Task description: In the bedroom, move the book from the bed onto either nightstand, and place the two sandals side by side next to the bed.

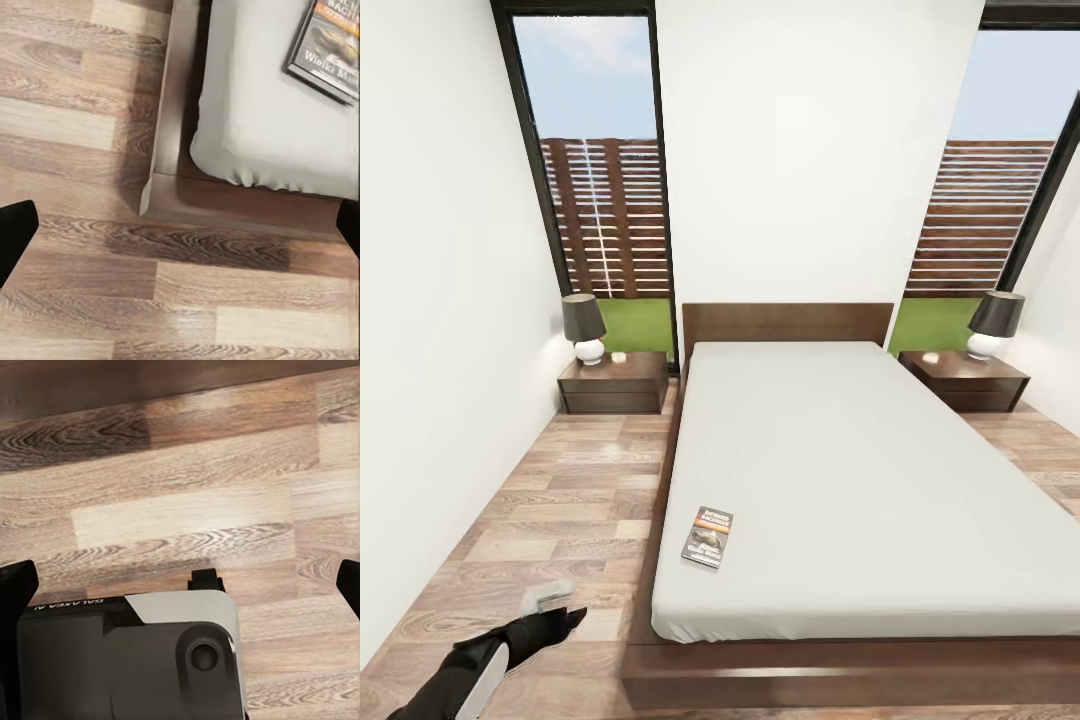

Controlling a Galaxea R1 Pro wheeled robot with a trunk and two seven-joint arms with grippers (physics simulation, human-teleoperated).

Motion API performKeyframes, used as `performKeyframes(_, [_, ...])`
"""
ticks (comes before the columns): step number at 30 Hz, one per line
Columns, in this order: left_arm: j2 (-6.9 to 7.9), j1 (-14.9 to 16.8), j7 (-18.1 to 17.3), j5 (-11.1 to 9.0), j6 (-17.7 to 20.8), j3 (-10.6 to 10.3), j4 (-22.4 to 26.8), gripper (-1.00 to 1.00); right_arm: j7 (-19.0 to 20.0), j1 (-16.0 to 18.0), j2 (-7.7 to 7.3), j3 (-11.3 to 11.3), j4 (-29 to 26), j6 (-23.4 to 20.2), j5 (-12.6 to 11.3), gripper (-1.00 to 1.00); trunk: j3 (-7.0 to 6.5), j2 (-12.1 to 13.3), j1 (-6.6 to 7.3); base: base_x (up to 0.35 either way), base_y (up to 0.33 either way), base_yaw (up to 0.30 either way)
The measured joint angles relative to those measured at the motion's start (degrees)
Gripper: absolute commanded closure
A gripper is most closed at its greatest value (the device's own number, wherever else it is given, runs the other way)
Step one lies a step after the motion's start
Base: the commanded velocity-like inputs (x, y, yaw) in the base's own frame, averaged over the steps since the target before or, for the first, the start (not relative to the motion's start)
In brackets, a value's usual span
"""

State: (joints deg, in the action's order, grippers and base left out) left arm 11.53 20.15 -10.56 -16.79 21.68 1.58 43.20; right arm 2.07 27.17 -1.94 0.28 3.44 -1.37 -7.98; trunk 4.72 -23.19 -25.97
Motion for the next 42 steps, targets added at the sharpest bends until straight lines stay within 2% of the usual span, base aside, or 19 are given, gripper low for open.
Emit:
performKeyframes(2, [0.00, 0.15, 0.00, -1.01, 1.31, 0.01, 1.88, -1.00, 0.00, 0.00, -0.02, -0.01, 0.00, 0.00, 0.00, -1.00, 0.00, 0.00, 0.00, 0.000, 0.000, 0.000])
performKeyframes(7, [0.05, 0.62, 0.02, -5.77, 3.54, 0.04, 7.63, -1.00, -0.01, -0.01, -0.05, 0.00, -0.02, 0.00, 0.00, -1.00, 0.00, 0.00, 0.00, 0.000, 0.000, 0.000])
performKeyframes(8, [0.03, 0.97, 0.06, -7.42, 4.08, 0.04, 9.34, -1.00, 0.00, 0.01, -0.04, -0.01, -0.01, 0.00, 0.00, -1.00, 0.00, 0.00, 0.00, 0.000, 0.000, 0.000])
performKeyframes(10, [0.00, 1.66, 0.10, -8.80, 4.97, 0.05, 11.12, -1.00, 0.00, 0.00, -0.05, -0.03, -0.01, 0.00, 0.00, -1.00, 0.00, 0.00, 0.00, 0.000, 0.000, 0.000])
performKeyframes(13, [-0.82, 4.87, 0.14, -10.75, 9.78, -0.01, 15.04, -1.00, -0.02, -0.01, -0.04, 0.00, 0.02, 0.00, 0.00, -1.00, -0.01, 0.00, 0.00, 0.000, 0.000, 0.000])
performKeyframes(14, [-1.70, 6.55, 0.17, -11.11, 12.34, -0.02, 16.19, -1.00, -0.02, -0.01, -0.02, 0.00, 0.03, 0.00, 0.00, -1.00, -0.01, 0.00, 0.00, 0.000, 0.000, 0.000])
performKeyframes(15, [-3.52, 9.98, 0.20, -11.53, 16.47, -0.06, 17.55, -1.00, -0.01, -0.01, 0.00, 0.01, 0.04, 0.00, 0.00, -1.00, -0.01, 0.01, 0.00, 0.000, 0.000, 0.000])
performKeyframes(19, [-7.07, 16.56, 0.66, -11.33, 19.07, -0.13, 18.18, -1.00, 0.00, -0.01, 0.01, -0.01, 0.02, 0.00, 0.00, -1.00, -0.01, 0.00, 0.00, 0.000, 0.000, 0.000])
performKeyframes(20, [-8.65, 18.90, 1.66, -11.26, 19.55, -0.19, 18.20, -1.00, 0.00, -0.01, 0.00, 0.00, 0.00, 0.00, 0.00, -1.00, -0.02, 0.01, 0.00, 0.000, 0.000, 0.000])
performKeyframes(21, [-11.18, 22.36, 4.57, -10.66, 20.04, -0.34, 18.21, -1.00, -0.03, -0.01, 0.01, 0.00, 0.02, 0.00, 0.00, -1.00, -0.01, 0.01, -0.01, 0.000, 0.000, 0.000])
performKeyframes(23, [-13.20, 24.65, 7.15, -9.81, 20.48, -0.45, 18.19, -1.00, -0.02, -0.01, 0.02, 0.01, 0.02, 0.00, 0.00, -1.00, -0.01, 0.00, 0.00, 0.000, 0.000, 0.000])
performKeyframes(25, [-20.12, 29.21, 17.42, -7.51, 22.72, -0.63, 16.53, -1.00, 0.00, -0.01, 0.02, 0.00, 0.00, 0.03, 0.03, -1.00, -0.01, -0.01, 0.01, 0.000, 0.000, 0.000])
performKeyframes(26, [-21.44, 29.96, 20.11, -6.97, 23.06, -0.77, 15.56, -1.00, 0.00, -0.01, 0.02, 0.01, 0.00, 0.02, 0.08, -1.00, 0.00, 0.01, 0.00, 0.000, 0.000, 0.000])
performKeyframes(27, [-21.51, 30.28, 21.16, -6.75, 23.17, -1.14, 15.04, -1.00, 0.00, -0.01, 0.02, 0.01, -0.01, 0.03, 0.12, -1.00, 0.00, 0.01, 0.00, 0.000, 0.000, 0.000])
performKeyframes(29, [-21.53, 31.33, 24.69, -6.72, 23.20, -9.30, 12.73, -1.00, 0.00, -0.01, -0.01, 0.01, -0.02, 0.01, 0.35, -1.00, 0.00, 0.00, 0.00, 0.000, 0.000, 0.000])
performKeyframes(31, [-21.53, 31.43, 25.13, -6.67, 23.23, -13.50, 12.34, -1.00, 0.00, -0.01, -0.04, -0.01, -0.03, 0.02, 0.37, -1.00, 0.00, 0.00, 0.00, 0.000, 0.000, 0.000])
performKeyframes(33, [-21.53, 31.45, 25.35, -6.70, 23.24, -16.20, 11.68, -1.00, 0.00, -0.01, -0.05, -0.04, -0.03, 0.01, 0.38, -1.00, 0.00, 0.01, 0.00, 0.000, 0.000, 0.000])
performKeyframes(37, [-21.53, 31.41, 25.41, -6.74, 23.24, -18.20, 9.82, -1.00, 0.00, -0.01, -0.06, -0.03, -0.03, 0.02, 0.35, -1.00, 0.00, 0.01, 0.00, 0.000, 0.000, 0.000])
performKeyframes(42, [-21.53, 31.10, 25.32, -6.79, 18.82, -19.16, 1.43, -1.00, 0.00, -0.01, -0.06, -0.04, -0.04, 0.06, 0.15, -1.00, 0.01, 0.01, 0.00, 0.000, 0.000, 0.000])
